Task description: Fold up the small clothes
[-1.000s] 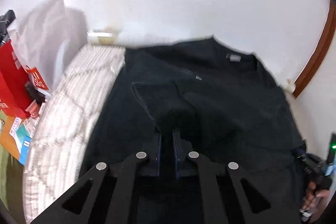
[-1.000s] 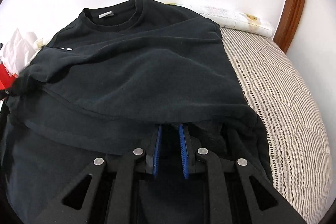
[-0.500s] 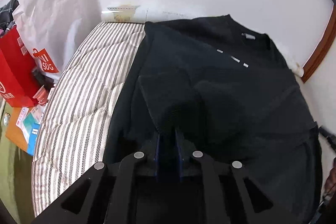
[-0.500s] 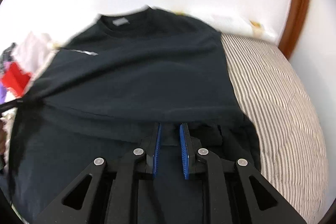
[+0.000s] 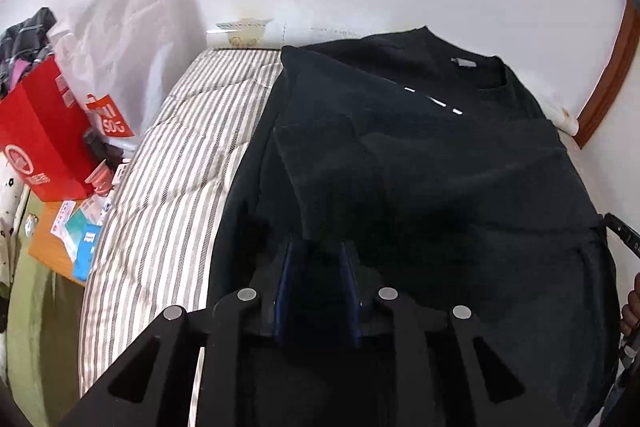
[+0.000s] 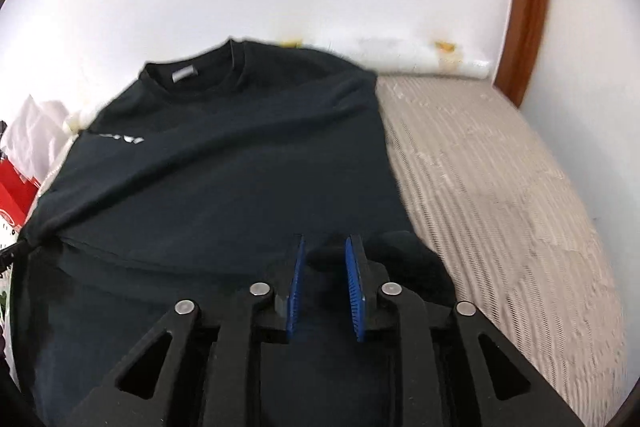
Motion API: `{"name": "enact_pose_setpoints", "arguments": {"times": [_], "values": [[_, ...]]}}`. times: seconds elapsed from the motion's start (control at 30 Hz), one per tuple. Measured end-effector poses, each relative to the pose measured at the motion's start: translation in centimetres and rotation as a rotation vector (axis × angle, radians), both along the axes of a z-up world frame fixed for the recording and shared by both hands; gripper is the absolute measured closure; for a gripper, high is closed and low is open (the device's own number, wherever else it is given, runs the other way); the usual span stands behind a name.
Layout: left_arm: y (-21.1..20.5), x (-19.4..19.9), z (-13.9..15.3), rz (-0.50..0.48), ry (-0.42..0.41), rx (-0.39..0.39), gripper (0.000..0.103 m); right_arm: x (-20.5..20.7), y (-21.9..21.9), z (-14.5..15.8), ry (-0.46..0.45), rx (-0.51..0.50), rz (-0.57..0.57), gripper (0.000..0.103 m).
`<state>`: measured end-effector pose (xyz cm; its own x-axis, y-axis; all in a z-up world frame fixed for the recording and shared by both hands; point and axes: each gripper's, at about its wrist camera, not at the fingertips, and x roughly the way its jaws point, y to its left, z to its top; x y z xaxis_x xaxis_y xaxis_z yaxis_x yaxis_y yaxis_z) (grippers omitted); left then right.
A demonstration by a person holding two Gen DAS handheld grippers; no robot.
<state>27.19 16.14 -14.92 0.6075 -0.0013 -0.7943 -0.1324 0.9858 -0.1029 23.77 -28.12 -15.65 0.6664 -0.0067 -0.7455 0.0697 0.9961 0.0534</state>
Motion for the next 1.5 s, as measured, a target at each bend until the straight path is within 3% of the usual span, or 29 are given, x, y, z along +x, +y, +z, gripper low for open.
{"name": "enact_pose_setpoints", "arguments": {"times": [0.03,0.1,0.13,0.3,0.5,0.63,0.77,0.87,1.2,1.43,1.5], "values": [[-0.1,-0.7,0.2,0.003,-0.009,-0.005,0.076,-0.6,-0.1,0.3,-0.004,-0.008,0.004,0.074],[-0.4,-2.3,0.4,-0.009,-0.025,-0.025,0.06,-2.3,-0.3,0.9,-0.002,-0.021,0.02,0.073],[-0.5,-2.7,0.5,-0.021,-0.029,-0.032,0.059,-3.2,-0.4,1.1,-0.007,-0.028,0.021,0.073],[-1.6,-6.4,0.5,-0.053,-0.051,-0.005,0.059,-7.0,-0.4,1.3,-0.012,-0.112,-0.008,0.072],[-2.0,-10.2,-0.2,-0.057,-0.064,0.061,0.059,-10.8,-1.4,-0.2,0.073,-0.061,-0.023,0.072],[-1.0,-12.2,-0.6,-0.047,-0.059,0.043,0.059,-13.2,-1.6,-1.1,0.104,-0.06,-0.03,0.072],[0.0,-13.6,-1.6,-0.058,-0.016,-0.012,0.059,-15.3,-2.0,-2.1,0.113,-0.013,-0.036,0.049],[0.3,-14.5,-2.1,-0.06,-0.017,0.0,0.057,-16.9,-2.3,-2.8,0.092,-0.016,-0.059,0.047],[0.7,-15.2,-3.5,-0.054,-0.018,0.019,0.057,-18.0,-1.8,-4.5,0.111,-0.048,-0.072,0.046],[0.4,-15.4,-4.0,-0.067,-0.039,0.046,0.052,-17.9,-2.0,-5.0,0.112,-0.056,-0.102,0.039],[0.2,-15.5,-4.1,-0.063,-0.049,0.055,0.051,-17.9,-2.6,-5.2,0.108,-0.019,-0.109,0.037]]}}
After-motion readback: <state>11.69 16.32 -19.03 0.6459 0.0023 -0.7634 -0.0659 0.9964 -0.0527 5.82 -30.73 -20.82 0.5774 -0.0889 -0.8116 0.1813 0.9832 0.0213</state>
